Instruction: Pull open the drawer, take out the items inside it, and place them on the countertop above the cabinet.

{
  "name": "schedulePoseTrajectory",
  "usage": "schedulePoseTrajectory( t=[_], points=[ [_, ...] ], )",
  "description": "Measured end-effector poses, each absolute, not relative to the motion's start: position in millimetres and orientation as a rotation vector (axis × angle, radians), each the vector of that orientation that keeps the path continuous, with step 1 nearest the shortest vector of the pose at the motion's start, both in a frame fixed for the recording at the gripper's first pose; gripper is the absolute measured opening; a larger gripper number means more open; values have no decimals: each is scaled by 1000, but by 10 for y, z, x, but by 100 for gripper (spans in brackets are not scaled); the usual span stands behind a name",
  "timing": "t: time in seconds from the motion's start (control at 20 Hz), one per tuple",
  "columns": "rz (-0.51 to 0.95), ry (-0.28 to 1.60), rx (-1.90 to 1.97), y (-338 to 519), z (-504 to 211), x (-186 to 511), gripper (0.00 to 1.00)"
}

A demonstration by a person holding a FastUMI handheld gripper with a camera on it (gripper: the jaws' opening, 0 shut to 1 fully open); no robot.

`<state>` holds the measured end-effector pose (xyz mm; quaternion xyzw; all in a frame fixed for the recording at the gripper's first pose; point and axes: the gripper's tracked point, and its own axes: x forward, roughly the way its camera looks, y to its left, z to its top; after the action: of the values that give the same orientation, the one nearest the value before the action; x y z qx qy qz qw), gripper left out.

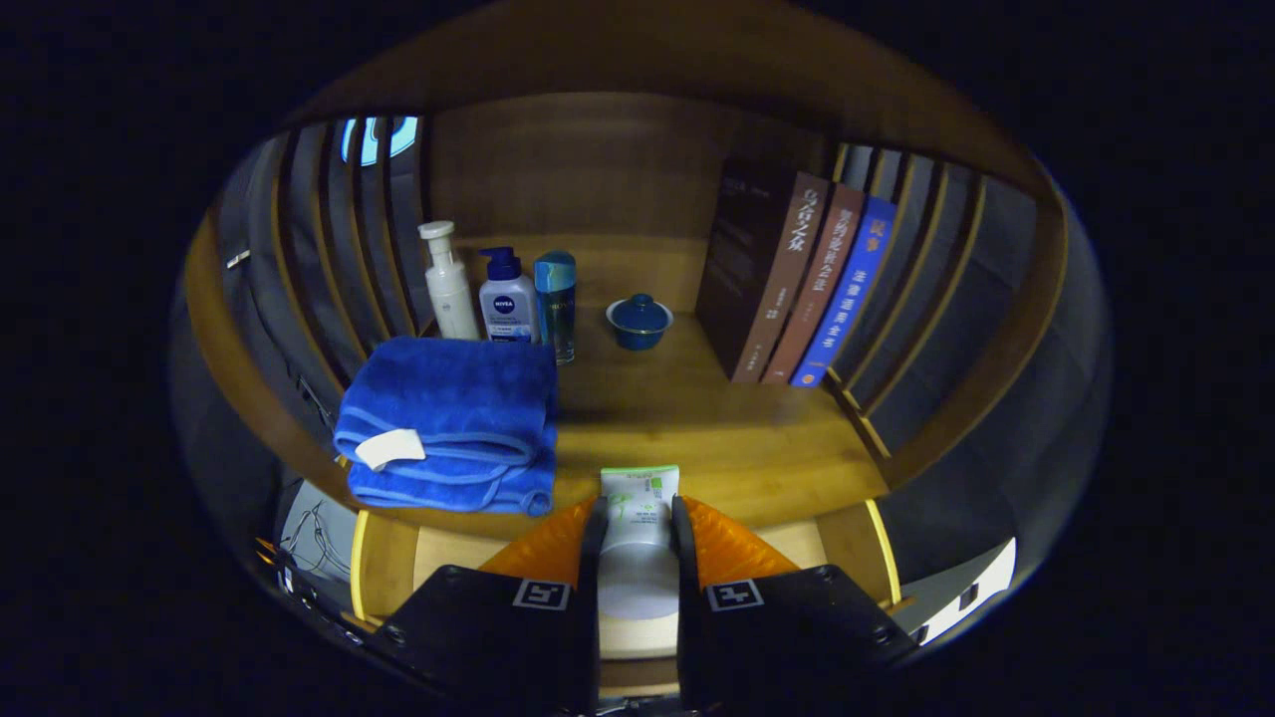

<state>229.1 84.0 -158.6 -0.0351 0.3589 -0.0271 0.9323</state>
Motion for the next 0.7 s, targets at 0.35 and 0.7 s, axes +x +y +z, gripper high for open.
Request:
schedulePoseTrajectory(
  t=[0.35, 0.7],
  points=[
    [-7, 679, 43, 706, -1880, 2924, 35],
    [63, 716, 9, 822, -2034, 2950, 52]
  ],
)
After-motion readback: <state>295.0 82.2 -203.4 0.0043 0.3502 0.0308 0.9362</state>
